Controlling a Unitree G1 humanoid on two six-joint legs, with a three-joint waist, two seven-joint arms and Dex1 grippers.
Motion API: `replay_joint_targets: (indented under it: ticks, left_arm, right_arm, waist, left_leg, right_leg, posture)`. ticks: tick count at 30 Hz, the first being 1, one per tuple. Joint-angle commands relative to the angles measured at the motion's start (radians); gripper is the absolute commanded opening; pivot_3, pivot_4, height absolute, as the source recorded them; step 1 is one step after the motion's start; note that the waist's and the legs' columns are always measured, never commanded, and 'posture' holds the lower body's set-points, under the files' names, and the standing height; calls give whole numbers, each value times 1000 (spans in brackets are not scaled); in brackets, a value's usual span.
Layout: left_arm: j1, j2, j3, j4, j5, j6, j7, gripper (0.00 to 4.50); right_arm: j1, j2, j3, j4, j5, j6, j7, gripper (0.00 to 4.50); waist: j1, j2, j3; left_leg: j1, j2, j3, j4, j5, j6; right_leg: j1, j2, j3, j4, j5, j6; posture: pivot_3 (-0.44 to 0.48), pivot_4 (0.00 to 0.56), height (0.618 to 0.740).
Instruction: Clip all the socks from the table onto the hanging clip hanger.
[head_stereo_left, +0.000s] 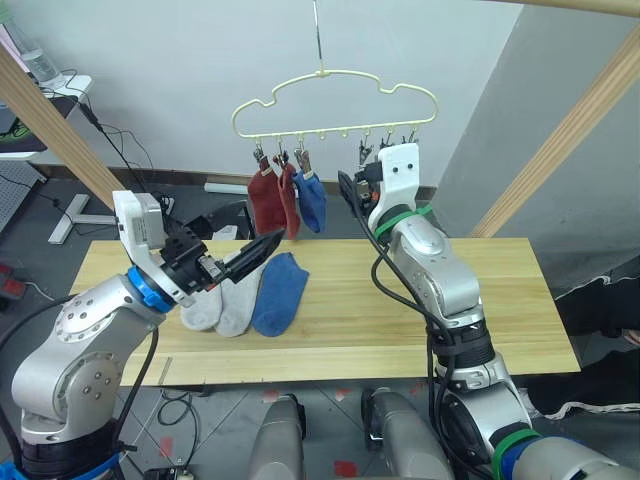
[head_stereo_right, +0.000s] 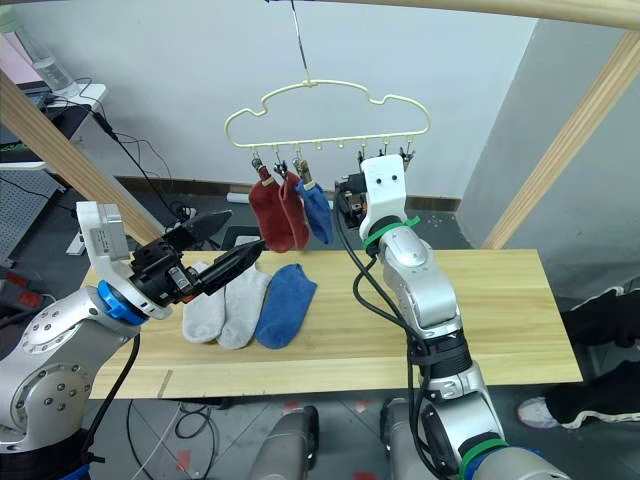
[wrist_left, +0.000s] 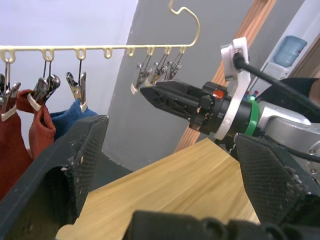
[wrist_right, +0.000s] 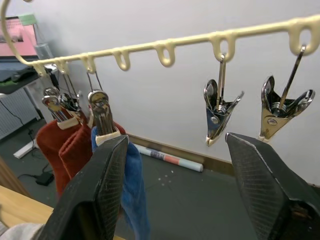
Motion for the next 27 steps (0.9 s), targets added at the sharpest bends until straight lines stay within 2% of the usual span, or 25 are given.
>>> replay_joint_targets:
  ticks: [1, 12, 27]
  left_arm:
    - [-40, -2, -6, -20, -11, -38, -9, 4500]
    - [-52, 3, -12, -1, 6, -73, -18, 4500]
    - [-45, 8, -18, 2, 21, -90, -22, 4500]
  right_arm:
    - [-65, 13, -26, 39, -9, -71, -20, 3256]
    - [-140, 23, -43, 154, -1, -157, -27, 3256]
    - [-157, 44, -47, 183, 24, -182, -10, 3256]
  waist:
    - [0, 0, 0]
    - [1, 0, 0]
    - [1, 0, 0]
  left_leg:
    - [0, 0, 0, 0, 0, 0]
    - [-1, 0, 0, -1, 0, 0]
    - [-1, 0, -1, -1, 0, 0]
  right_leg:
    - [0, 0, 0, 0, 0, 0]
    - [0, 0, 0, -1, 0, 0]
    - [0, 0, -1, -1, 0, 0]
  posture:
    - [98, 276, 740]
    - [100, 275, 740]
    - [110, 272, 740]
